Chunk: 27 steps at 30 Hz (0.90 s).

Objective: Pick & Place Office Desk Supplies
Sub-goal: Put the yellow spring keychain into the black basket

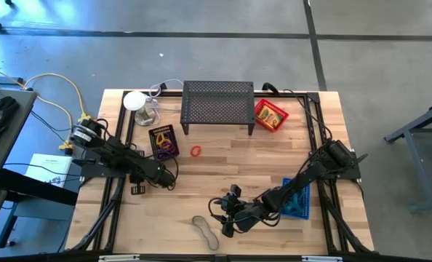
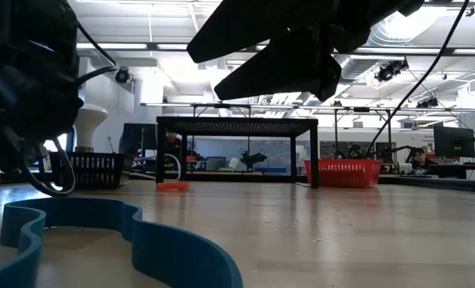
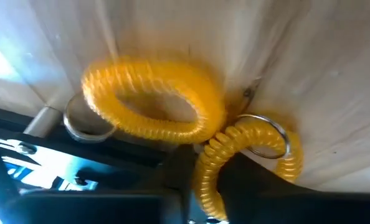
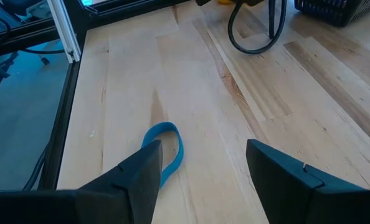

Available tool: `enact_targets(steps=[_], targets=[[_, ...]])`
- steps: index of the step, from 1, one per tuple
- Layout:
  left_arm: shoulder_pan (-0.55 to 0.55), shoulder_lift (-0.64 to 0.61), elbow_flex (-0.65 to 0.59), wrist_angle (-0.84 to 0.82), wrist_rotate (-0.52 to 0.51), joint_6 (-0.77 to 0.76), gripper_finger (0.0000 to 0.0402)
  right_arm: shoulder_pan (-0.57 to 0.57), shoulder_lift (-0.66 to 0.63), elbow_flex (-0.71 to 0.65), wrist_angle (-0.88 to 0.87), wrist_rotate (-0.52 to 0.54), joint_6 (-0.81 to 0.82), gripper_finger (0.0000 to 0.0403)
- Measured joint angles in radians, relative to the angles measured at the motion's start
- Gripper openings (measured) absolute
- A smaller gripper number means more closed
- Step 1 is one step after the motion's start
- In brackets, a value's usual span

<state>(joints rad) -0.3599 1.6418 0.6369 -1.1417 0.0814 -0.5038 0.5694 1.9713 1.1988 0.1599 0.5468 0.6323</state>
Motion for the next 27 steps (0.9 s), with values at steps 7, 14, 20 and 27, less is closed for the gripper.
enact_targets(steps=[7,14,20,27], targets=[[-0.001,-0.007,0.039,0.012,-0.008,0.000,0.0016,0.000,0.000,0.000,0.000,0.000,0.000,0.0220],[-0.031,-0.007,0.137,0.047,-0.020,0.000,0.0013,0.000,0.000,0.000,0.000,0.000,0.000,0.0220],[-0.069,-0.007,0.239,0.059,-0.035,0.017,0.0012,0.000,0.000,0.000,0.000,0.000,0.000,0.0220],[-0.125,-0.007,0.401,0.004,-0.090,0.033,0.0011,0.000,0.000,0.000,0.000,0.000,0.000,0.0220]])
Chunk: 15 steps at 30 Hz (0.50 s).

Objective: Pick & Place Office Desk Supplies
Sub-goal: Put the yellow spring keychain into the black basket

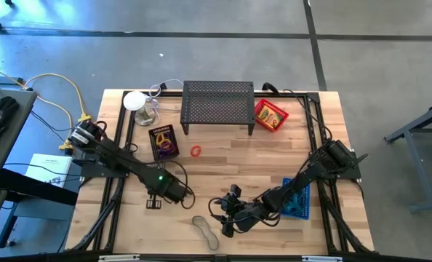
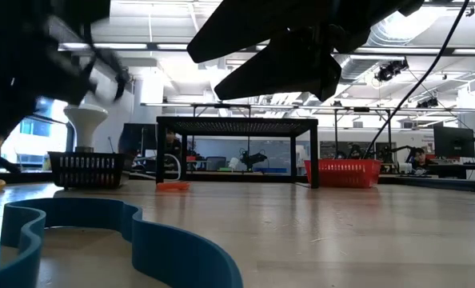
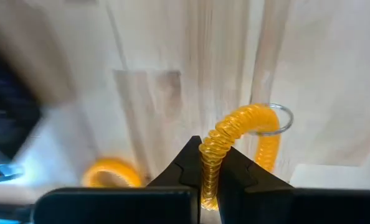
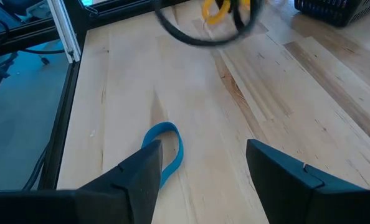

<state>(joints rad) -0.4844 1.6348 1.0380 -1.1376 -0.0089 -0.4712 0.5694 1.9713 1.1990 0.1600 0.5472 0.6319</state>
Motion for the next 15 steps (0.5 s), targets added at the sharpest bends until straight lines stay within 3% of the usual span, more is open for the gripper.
enact_targets(steps=[7,11,15], targets=[[-0.032,-0.017,0.198,-0.211,-0.202,0.036,0.0017,0.000,0.000,0.000,0.000,0.000,0.000,0.0220],[0.020,-0.091,0.207,-0.207,-0.216,0.178,0.0021,0.000,0.000,0.000,0.000,0.000,0.000,0.0220],[0.132,-0.189,0.202,-0.200,-0.308,0.212,0.0022,0.000,0.000,0.000,-0.005,0.000,0.001,0.0220]])
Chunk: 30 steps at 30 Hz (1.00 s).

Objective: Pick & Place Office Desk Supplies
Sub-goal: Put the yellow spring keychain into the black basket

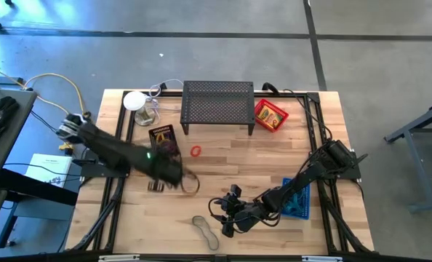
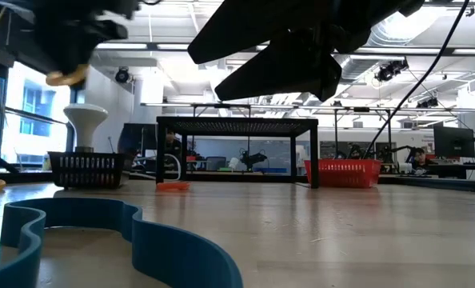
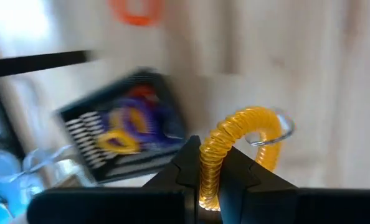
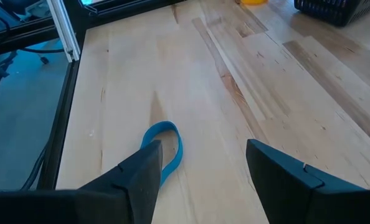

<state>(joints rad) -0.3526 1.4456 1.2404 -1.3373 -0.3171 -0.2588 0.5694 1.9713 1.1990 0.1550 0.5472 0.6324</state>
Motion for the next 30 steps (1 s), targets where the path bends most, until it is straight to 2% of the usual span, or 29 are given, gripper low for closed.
enact_targets(steps=[7,13,17,25,30], targets=[[0.247,-0.114,-0.025,0.050,-0.027,0.000,0.0023,0.000,0.000,0.000,-0.010,0.000,0.002,0.0220],[0.401,-0.125,-0.162,0.155,-0.012,0.032,0.0024,0.000,0.000,0.000,-0.026,0.000,0.002,0.0220],[0.442,-0.125,-0.247,0.258,0.034,0.092,0.0024,0.000,0.000,0.000,-0.030,-0.003,0.003,0.0220],[0.467,-0.123,-0.262,0.249,0.034,0.018,0.0026,0.014,0.000,0.000,-0.037,-0.004,-0.005,0.0220],[0.482,-0.101,-0.262,0.247,-0.027,-0.044,0.0053,0.013,0.000,0.000,-0.037,0.001,-0.001,0.0220]])
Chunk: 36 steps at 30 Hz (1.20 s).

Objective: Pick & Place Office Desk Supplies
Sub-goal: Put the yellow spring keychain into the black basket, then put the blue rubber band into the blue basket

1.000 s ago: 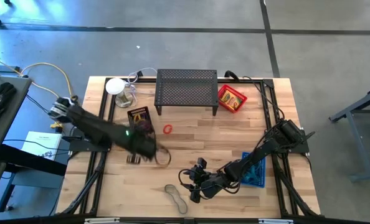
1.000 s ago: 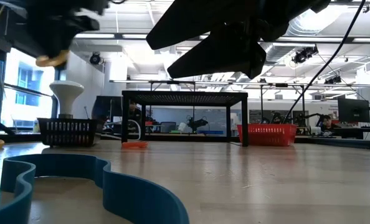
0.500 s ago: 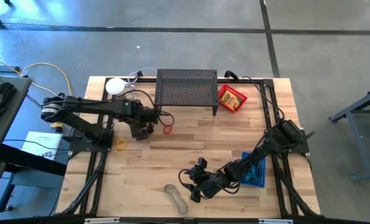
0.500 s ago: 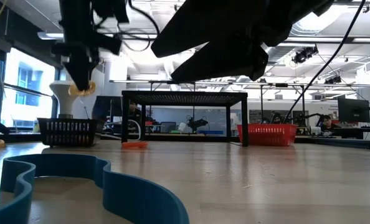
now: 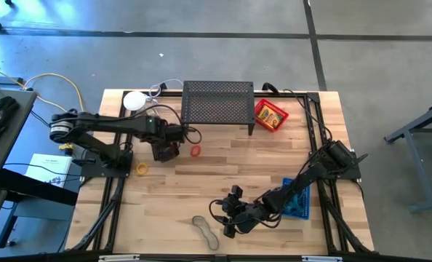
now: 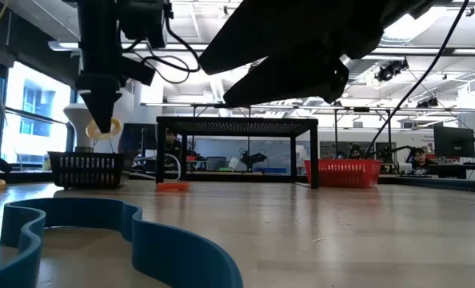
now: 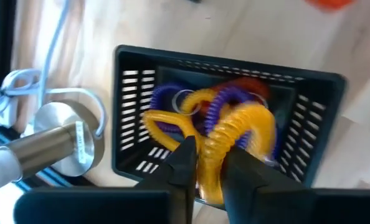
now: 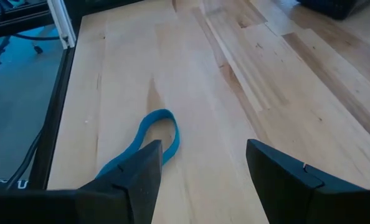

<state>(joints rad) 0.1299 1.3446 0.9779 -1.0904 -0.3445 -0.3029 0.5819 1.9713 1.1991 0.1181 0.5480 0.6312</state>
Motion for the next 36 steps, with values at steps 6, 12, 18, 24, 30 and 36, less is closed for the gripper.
enact_targets(steps=[6,12,18,24,30,36], targets=[[0.001,0.025,0.000,-0.001,-0.031,-0.005,0.0091,0.001,0.000,0.000,0.006,-0.001,0.000,0.0220],[-0.009,-0.001,0.032,-0.062,-0.084,0.005,0.0101,0.001,0.000,0.000,-0.001,-0.006,0.011,0.0220],[-0.106,-0.057,0.114,-0.096,-0.040,-0.128,0.0101,0.001,0.000,0.000,-0.003,-0.003,-0.007,0.0220],[-0.323,-0.109,0.115,-0.018,-0.006,-0.132,0.0101,-0.015,0.000,0.000,-0.001,0.002,-0.008,0.0220],[-0.571,-0.113,0.107,0.040,-0.029,-0.181,0.0102,-0.028,-0.010,0.000,0.110,-0.021,-0.065,0.0220],[-0.785,-0.113,0.062,0.196,-0.086,-0.177,0.0102,-0.016,-0.023,0.037,0.166,-0.058,-0.253,0.0220]])
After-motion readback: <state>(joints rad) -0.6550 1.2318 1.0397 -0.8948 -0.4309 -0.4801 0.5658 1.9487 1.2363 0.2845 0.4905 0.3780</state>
